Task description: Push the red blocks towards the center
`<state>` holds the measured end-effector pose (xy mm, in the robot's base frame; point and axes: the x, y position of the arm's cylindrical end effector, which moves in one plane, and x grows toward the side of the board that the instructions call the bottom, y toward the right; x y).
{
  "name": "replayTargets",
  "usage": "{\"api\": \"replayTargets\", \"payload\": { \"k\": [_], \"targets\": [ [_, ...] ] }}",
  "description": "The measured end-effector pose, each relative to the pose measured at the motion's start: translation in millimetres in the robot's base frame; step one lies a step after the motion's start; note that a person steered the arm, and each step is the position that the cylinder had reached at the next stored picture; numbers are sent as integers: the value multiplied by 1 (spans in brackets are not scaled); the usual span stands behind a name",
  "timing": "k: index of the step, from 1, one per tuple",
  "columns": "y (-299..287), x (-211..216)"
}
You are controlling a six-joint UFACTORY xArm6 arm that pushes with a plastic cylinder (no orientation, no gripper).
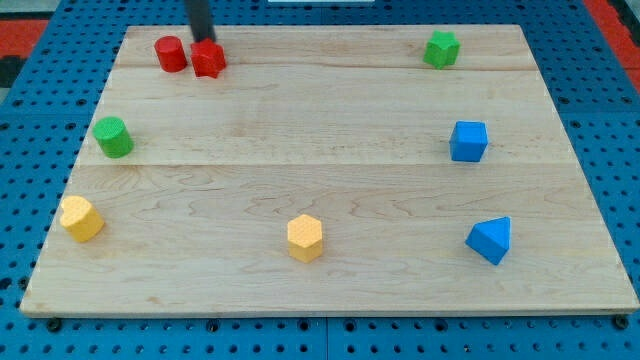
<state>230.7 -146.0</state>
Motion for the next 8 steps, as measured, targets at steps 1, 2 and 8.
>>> {"api": "replayTargets", "payload": {
  "k": [1, 2, 8],
  "targets": [
    [-8, 11],
    [2, 25],
    [29, 65]
  ]
}}
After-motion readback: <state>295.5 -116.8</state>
